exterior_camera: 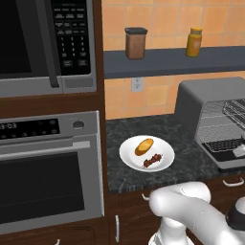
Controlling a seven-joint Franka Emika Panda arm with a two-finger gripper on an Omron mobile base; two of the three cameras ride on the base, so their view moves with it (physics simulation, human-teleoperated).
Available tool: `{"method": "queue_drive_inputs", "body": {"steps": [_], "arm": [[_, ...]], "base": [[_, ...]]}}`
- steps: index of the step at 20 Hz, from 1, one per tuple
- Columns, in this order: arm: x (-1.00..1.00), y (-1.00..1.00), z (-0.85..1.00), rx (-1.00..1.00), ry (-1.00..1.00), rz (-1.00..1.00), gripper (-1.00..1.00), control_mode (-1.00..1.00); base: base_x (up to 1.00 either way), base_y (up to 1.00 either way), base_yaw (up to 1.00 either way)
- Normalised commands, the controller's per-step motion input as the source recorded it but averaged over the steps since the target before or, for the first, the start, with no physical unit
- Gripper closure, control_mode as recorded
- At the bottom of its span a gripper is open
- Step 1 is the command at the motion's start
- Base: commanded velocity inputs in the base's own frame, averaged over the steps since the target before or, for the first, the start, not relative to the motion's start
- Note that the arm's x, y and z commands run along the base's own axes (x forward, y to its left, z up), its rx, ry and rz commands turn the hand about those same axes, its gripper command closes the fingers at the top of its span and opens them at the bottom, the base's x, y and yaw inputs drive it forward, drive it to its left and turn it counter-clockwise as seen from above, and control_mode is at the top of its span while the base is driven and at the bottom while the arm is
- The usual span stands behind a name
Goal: Pick up the kebab skewer and baguette bread, and place them inside the toaster oven. Close the toaster oven door and start by setting the timer.
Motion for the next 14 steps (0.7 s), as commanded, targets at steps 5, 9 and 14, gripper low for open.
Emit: {"method": "queue_drive_inputs", "body": {"steps": [5,9,14], "arm": [[-0.32,0.91,0.08,0.12,0.2,-0.09,-1.0,-1.0],[0.28,1.0,0.0,0.1,0.1,-0.13,-1.0,-1.0],[0.63,1.0,-0.03,0.02,0.02,-0.09,-1.0,-1.0]], "base": [[0.0,0.0,0.0],[0.0,0.0,0.0],[0.0,0.0,0.0]]}}
